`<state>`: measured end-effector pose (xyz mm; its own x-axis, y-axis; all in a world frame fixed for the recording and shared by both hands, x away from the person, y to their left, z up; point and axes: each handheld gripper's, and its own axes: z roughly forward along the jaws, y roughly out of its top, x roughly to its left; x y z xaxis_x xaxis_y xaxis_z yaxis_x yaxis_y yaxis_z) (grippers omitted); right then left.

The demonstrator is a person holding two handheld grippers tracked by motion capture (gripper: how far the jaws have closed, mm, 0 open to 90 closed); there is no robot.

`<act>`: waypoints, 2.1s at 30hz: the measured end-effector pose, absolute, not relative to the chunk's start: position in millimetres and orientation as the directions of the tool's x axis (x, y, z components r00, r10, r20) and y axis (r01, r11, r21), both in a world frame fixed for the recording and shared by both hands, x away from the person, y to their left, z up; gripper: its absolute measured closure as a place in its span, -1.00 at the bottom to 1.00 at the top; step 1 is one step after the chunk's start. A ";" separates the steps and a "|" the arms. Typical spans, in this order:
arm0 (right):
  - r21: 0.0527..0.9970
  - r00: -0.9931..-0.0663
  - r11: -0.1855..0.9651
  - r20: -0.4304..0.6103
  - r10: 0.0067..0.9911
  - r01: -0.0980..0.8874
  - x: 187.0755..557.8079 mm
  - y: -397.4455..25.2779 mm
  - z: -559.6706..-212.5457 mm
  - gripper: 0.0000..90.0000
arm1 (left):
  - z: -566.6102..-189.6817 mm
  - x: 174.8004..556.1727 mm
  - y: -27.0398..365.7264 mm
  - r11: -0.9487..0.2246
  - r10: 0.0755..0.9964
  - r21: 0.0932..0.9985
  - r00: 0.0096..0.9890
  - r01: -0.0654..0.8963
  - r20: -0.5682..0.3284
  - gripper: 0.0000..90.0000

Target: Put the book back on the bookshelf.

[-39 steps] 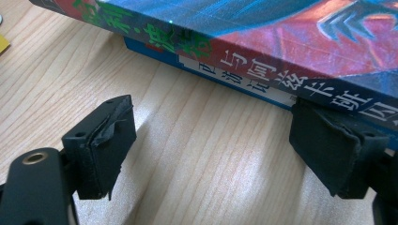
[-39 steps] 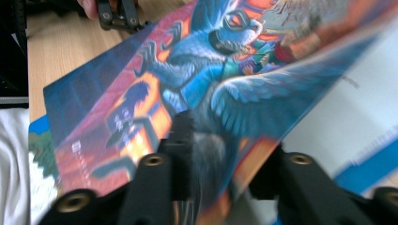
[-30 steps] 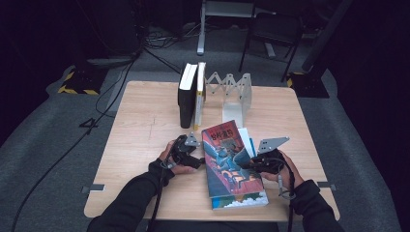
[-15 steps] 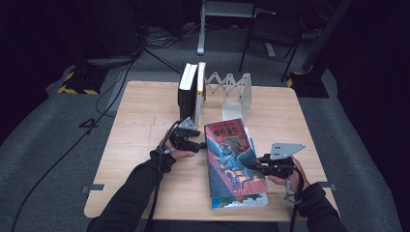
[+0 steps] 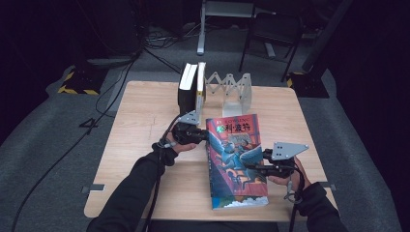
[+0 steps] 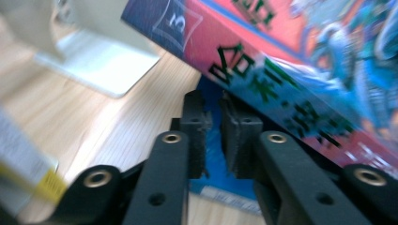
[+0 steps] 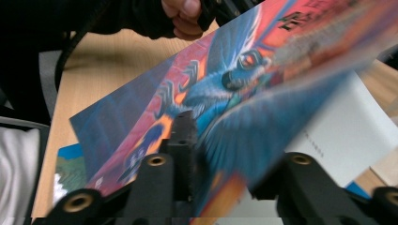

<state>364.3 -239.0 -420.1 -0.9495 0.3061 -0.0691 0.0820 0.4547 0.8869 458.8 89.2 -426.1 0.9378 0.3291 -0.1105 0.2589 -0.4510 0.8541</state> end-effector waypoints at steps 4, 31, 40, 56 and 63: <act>0.894 -0.951 0.440 -0.061 0.302 0.082 367.3 -239.3 -417.2 0.66 | -420.0 458.5 87.8 -0.437 0.316 0.865 0.943 0.246 -0.108 0.86; 0.894 -0.840 0.449 -0.244 0.484 -0.001 343.4 -225.0 -434.3 0.97 | -423.0 455.7 113.2 -0.399 0.386 0.857 0.908 0.326 -0.166 0.43; 0.890 -0.835 0.457 -0.240 0.494 0.015 345.2 -223.3 -435.7 0.97 | -427.4 420.8 111.4 -0.426 0.443 0.826 0.881 0.369 -0.165 -0.15; 0.889 -0.830 0.459 -0.258 0.494 -0.003 343.8 -220.2 -433.4 0.97 | -451.4 412.7 60.1 -0.436 0.407 0.777 0.869 0.455 -0.281 -0.57; 0.884 -0.828 0.466 -0.292 0.479 -0.042 341.3 -219.5 -429.9 0.96 | -446.8 429.0 59.0 -0.379 0.376 0.793 0.863 0.477 -0.339 -0.16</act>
<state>341.3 -219.5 -429.9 -0.8276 0.4794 -0.2920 -0.0421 0.4656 0.8840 429.0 59.0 -446.8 0.8626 0.3759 -0.3386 0.4766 -0.3789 0.7933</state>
